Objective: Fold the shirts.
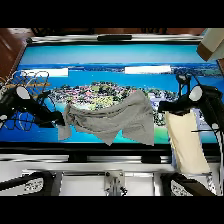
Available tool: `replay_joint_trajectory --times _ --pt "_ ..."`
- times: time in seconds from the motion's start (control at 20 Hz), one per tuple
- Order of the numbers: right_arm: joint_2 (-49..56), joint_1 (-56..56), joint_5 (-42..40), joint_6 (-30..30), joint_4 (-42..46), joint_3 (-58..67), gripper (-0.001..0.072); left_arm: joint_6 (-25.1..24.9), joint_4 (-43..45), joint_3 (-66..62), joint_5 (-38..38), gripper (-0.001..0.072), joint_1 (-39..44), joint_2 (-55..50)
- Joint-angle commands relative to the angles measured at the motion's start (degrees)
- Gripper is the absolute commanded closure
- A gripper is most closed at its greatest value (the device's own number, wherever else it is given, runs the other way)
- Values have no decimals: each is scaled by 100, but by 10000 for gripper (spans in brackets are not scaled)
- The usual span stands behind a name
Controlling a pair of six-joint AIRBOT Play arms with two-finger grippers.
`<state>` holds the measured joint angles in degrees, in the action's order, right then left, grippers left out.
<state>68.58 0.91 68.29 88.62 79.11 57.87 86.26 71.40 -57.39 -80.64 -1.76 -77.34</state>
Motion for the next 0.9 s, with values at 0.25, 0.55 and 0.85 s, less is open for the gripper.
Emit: replay_joint_trajectory --times 0.25,0.55,0.85 --pt "-39 247 -144 -466 -809 -1259 54 -13 -348 809 1202 614 452 74" --pt "708 243 -280 -669 -1377 -1266 55 -37 -330 793 1095 671 452 164" --pt "1233 243 -461 -920 -2302 -1263 343 -94 -323 708 1060 670 452 625"
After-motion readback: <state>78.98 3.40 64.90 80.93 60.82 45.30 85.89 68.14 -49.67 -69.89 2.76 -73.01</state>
